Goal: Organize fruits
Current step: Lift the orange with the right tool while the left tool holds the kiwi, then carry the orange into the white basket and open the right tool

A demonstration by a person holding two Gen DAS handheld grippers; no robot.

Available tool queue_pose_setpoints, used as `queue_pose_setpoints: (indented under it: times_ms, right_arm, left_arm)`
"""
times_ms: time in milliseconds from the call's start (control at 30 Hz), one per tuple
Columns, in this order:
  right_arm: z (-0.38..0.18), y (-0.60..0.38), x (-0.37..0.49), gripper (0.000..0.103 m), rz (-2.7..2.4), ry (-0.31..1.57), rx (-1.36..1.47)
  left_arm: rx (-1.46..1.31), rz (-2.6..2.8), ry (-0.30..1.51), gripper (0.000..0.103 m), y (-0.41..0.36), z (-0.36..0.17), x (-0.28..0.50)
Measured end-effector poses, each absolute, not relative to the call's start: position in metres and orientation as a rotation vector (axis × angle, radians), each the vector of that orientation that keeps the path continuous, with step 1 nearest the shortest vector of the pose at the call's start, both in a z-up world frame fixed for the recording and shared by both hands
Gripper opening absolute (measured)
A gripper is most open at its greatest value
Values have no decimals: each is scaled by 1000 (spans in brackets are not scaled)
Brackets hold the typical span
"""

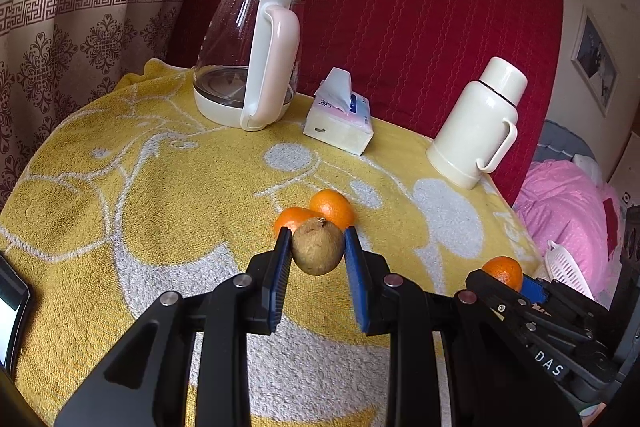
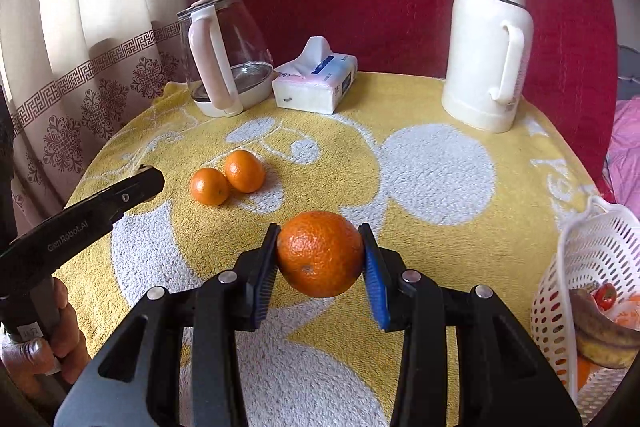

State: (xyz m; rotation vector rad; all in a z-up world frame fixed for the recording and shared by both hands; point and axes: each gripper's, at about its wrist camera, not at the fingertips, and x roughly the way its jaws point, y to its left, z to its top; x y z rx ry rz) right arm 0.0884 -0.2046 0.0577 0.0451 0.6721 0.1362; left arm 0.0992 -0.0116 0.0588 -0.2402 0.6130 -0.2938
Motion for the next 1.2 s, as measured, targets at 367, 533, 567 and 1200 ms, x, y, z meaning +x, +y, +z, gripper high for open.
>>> queue_pose_setpoints:
  times_ms: [367, 533, 567, 1200]
  right_arm:
    - [72, -242, 58, 40, 57, 615, 107]
    - [80, -260, 43, 40, 14, 580, 128]
    - [81, -263, 40, 40, 5, 573, 131]
    - [90, -370, -21, 40, -226, 515, 277]
  left_arm:
    - [-236, -368, 612, 27, -24, 60, 92]
    - [-254, -421, 617, 27, -29, 60, 90]
    - [-252, -425, 617, 27, -31, 60, 89]
    - [-209, -471, 621, 27, -50, 59, 79]
